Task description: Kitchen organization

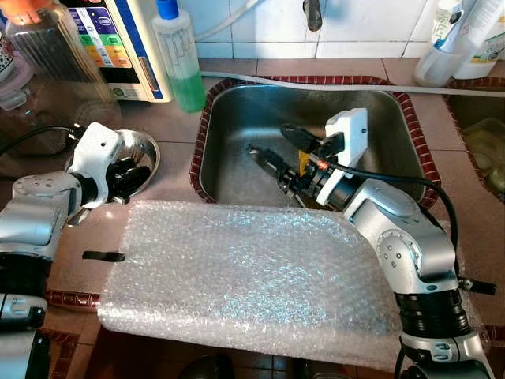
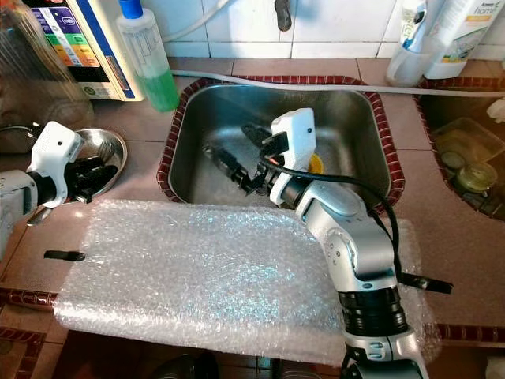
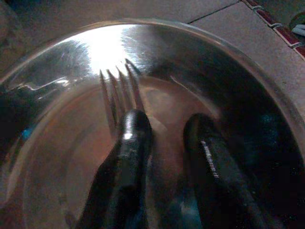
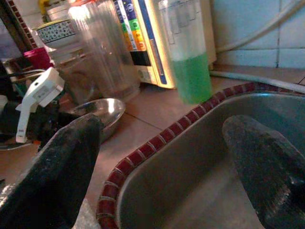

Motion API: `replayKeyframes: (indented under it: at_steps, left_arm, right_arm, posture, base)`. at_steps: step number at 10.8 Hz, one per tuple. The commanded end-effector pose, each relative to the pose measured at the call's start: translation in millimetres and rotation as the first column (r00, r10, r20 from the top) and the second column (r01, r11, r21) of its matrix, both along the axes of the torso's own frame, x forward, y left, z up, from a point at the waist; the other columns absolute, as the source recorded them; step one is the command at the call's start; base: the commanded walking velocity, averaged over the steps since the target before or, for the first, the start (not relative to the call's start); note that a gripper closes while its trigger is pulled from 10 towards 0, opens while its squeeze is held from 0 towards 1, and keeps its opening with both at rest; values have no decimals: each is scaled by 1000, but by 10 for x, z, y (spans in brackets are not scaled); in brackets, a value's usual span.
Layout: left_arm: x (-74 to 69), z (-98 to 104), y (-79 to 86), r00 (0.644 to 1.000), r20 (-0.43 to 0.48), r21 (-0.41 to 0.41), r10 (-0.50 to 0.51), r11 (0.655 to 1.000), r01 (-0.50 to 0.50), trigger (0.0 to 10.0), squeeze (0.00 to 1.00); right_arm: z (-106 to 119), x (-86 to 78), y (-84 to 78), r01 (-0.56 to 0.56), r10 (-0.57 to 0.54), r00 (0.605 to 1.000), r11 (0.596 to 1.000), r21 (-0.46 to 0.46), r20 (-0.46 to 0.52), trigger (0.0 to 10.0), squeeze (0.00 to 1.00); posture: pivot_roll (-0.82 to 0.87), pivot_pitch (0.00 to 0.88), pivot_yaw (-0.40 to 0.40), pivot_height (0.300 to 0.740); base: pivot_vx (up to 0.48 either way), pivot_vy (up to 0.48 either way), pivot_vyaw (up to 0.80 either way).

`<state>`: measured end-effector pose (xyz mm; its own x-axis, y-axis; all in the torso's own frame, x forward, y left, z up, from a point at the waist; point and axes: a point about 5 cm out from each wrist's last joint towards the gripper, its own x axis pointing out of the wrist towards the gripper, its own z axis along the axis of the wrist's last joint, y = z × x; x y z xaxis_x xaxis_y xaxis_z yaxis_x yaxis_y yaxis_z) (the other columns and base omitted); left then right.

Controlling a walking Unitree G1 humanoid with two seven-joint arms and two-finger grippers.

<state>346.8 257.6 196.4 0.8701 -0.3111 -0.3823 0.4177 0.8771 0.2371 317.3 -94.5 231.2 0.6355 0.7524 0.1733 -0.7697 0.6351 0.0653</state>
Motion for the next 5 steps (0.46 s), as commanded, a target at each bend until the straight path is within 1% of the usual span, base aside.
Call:
replayKeyframes:
  at_steps: [1,2,3,4,5]
  left_arm:
    - [-86,-286,11,994,-106,-10,35,999,-36,0,0]
    - [-110,-222,-74,998,-50,-42,37,998,-39,0,0]
    - [-120,-208,-115,999,-33,-38,30,999,-32,0,0]
    - [-109,-135,-185,999,32,-44,23,999,-22,0,0]
    - [-104,-80,-211,997,66,-59,30,998,-26,0,0]
  right_arm:
    - [12,-60,32,-23,23,1000,1000,-4,11,10000,0]
    - [-18,-74,31,-20,20,1000,1000,-3,3,10000,0]
    - [-24,-72,19,-19,19,1000,1000,-4,0,10000,0]
    - [-24,-68,-10,-15,15,1000,1000,-12,5,10000,0]
    - [-14,-69,-21,-10,10,1000,1000,-13,9,10000,0]
  posture:
    - [-134,225,80,740]
    - [-127,235,84,740]
    - [-120,246,87,740]
    - [-118,262,90,740]
    - [-120,271,91,740]
  base:
    - [0,0,0]
    - [0,0,0]
    - [0,0,0]
    - [0,0,0]
    - [0,0,0]
